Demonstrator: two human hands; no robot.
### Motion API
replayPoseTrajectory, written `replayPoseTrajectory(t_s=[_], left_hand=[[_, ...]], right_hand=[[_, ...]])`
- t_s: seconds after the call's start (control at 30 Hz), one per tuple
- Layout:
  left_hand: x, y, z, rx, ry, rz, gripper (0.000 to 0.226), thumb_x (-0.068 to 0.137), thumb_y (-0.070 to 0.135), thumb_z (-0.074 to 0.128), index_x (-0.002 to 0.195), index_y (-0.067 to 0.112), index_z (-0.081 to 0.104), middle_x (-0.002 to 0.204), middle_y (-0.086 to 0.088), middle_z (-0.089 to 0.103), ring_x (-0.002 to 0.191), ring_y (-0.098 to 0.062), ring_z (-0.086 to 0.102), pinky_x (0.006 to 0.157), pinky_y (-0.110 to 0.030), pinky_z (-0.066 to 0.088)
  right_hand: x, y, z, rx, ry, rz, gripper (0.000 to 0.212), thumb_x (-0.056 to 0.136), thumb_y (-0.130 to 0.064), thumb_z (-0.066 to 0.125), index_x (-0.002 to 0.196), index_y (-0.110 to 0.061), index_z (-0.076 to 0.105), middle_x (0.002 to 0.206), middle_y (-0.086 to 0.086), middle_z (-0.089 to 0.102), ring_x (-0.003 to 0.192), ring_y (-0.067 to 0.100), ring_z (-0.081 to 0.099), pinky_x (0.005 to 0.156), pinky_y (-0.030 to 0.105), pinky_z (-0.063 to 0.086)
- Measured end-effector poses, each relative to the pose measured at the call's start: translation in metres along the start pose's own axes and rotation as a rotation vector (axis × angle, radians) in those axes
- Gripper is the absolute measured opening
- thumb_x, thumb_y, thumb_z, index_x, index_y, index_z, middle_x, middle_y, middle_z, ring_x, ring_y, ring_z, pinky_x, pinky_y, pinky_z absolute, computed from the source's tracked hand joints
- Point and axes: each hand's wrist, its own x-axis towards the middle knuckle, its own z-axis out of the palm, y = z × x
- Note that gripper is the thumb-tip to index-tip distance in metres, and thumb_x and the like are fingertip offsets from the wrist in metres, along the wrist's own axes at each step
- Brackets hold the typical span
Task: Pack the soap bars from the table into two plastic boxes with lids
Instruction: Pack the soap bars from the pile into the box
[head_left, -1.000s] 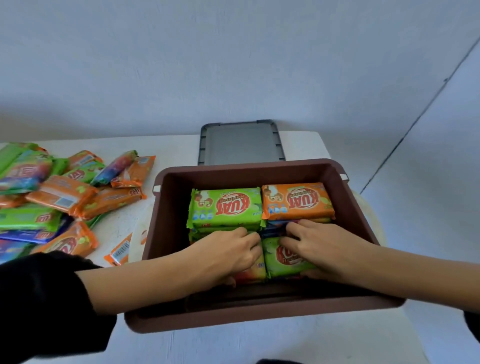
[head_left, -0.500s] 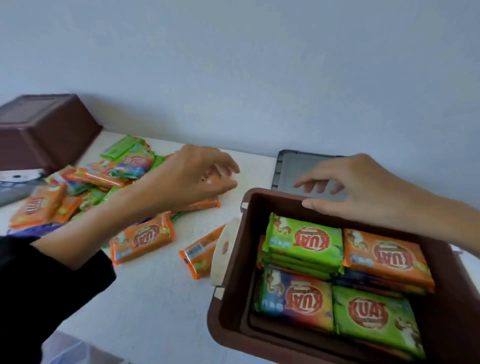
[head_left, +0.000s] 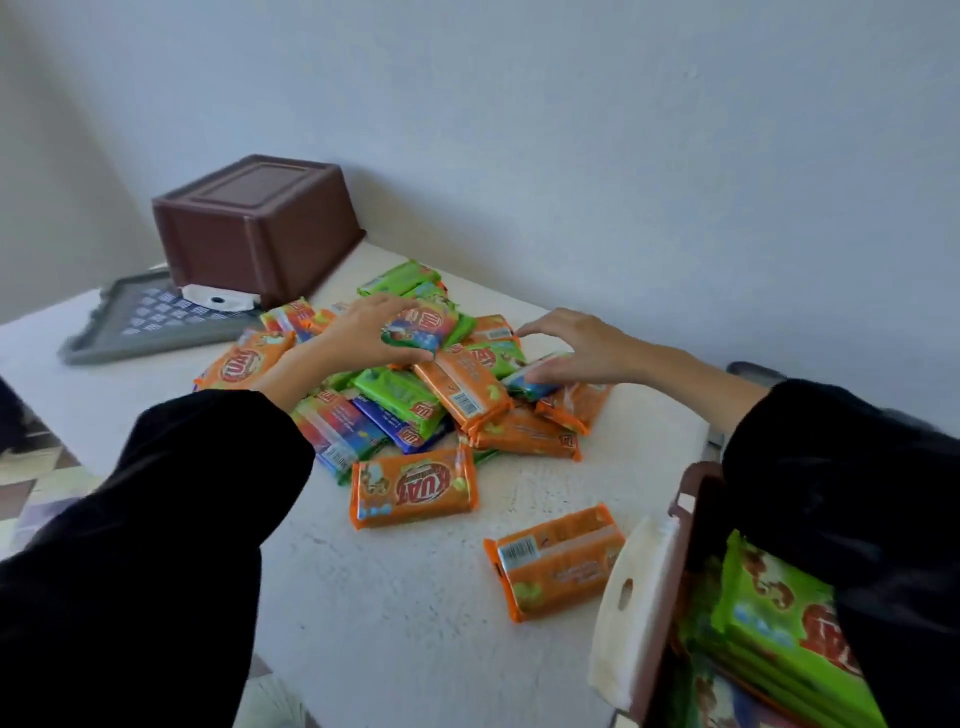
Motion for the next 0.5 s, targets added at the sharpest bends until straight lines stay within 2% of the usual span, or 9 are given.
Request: replayPoseTrajectory(t_s=[0.13, 0.23, 0.33, 0.43, 0.5], left_hand=[[0.019, -0.003, 0.01, 0.04, -0.037, 0.008, 0.078, 0.073, 0.064, 0.055, 0.139, 0.026, 0.037, 0.141, -0.004, 0.043, 0.13, -0.024, 0.039, 0.11, -0.044, 0.028], [0.029, 0.0, 0.016, 0.017, 0.004, -0.076, 0.075, 0.072, 0.069, 0.055, 0.132, 0.025, 0.045, 0.124, -0.003, 0.057, 0.113, -0.024, 0.053, 0.093, -0.037, 0.041], [0.04, 0.009, 0.015, 0.036, -0.004, -0.126, 0.069, 0.07, 0.06, 0.066, 0.123, 0.019, 0.051, 0.112, -0.003, 0.061, 0.102, -0.024, 0.057, 0.086, -0.037, 0.046], [0.046, 0.019, -0.002, 0.081, -0.148, -0.134, 0.061, 0.073, 0.035, 0.075, 0.126, 0.018, 0.052, 0.126, -0.008, 0.054, 0.114, -0.026, 0.051, 0.092, -0.035, 0.041], [0.05, 0.023, -0.01, 0.135, -0.219, -0.137, 0.057, 0.075, 0.024, 0.075, 0.127, 0.018, 0.054, 0.131, -0.008, 0.052, 0.117, -0.027, 0.049, 0.095, -0.033, 0.039]], right_hand=[[0.026, 0.017, 0.021, -0.067, -0.228, 0.047, 0.063, 0.091, -0.049, 0.045, 0.145, -0.023, 0.028, 0.15, 0.008, 0.032, 0.138, 0.023, 0.029, 0.112, 0.034, 0.022], [0.03, 0.024, 0.024, -0.138, -0.358, 0.097, 0.062, 0.093, -0.056, 0.031, 0.148, -0.031, 0.016, 0.151, 0.008, 0.029, 0.138, 0.025, 0.027, 0.114, 0.037, 0.02], [0.023, 0.022, 0.013, -0.15, -0.436, 0.131, 0.065, 0.087, -0.06, 0.04, 0.145, -0.04, 0.018, 0.139, 0.009, 0.037, 0.129, 0.027, 0.035, 0.106, 0.035, 0.029], [0.015, 0.022, 0.006, -0.085, -0.452, 0.13, 0.061, 0.086, -0.052, 0.052, 0.141, -0.034, 0.034, 0.131, 0.002, 0.044, 0.123, 0.02, 0.04, 0.097, 0.028, 0.031], [0.014, 0.025, 0.005, -0.027, -0.45, 0.164, 0.058, 0.084, -0.05, 0.057, 0.136, -0.032, 0.04, 0.129, 0.0, 0.049, 0.12, 0.02, 0.044, 0.099, 0.031, 0.035]])
